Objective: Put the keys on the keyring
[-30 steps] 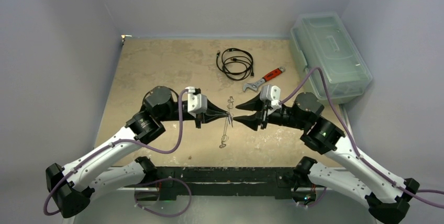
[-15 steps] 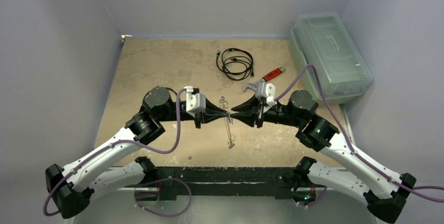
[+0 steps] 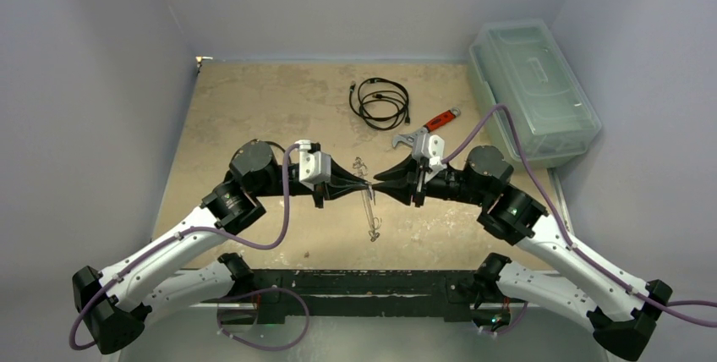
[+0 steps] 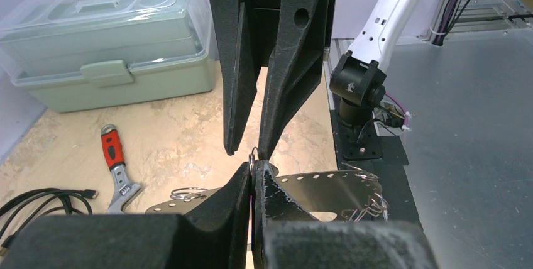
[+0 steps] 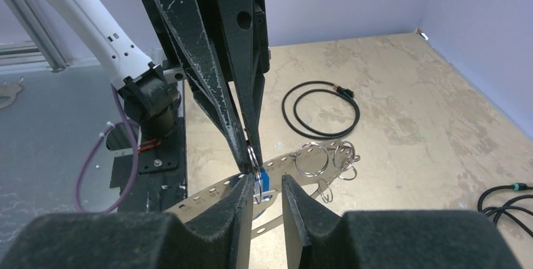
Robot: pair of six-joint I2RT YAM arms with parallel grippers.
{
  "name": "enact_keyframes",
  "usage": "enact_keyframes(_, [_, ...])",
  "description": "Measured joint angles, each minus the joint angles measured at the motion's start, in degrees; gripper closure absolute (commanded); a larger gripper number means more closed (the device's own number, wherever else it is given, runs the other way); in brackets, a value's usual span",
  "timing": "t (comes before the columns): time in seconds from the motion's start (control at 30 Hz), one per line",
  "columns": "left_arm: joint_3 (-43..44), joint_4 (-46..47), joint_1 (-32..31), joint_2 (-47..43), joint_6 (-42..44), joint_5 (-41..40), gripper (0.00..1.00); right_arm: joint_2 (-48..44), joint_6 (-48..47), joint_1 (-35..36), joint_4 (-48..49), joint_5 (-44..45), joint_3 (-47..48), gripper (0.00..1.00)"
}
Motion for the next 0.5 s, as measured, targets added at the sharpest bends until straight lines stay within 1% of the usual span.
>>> enact_keyframes(0.27, [0.0,-0.1,0.0,0.0,0.0,0.1,1.00,0.5,-0.1,0.0,-0.1,0.4,0.0,0.76])
enact_keyframes(0.33, [0.0,-0.1,0.0,0.0,0.0,0.1,1.00,0.7,-0.2,0.0,-0.3,0.4,0.0,0.77])
enact_keyframes(0.37, [0.0,-0.1,0.0,0.0,0.0,0.1,1.00,0.8,-0.3,0.0,-0.4,0.4,0.0,0.80])
enact_keyframes(0.5, [0.0,-0.1,0.0,0.0,0.0,0.0,1.00,1.4,-0.7,0.0,-0.9,0.4,0.0,0.99])
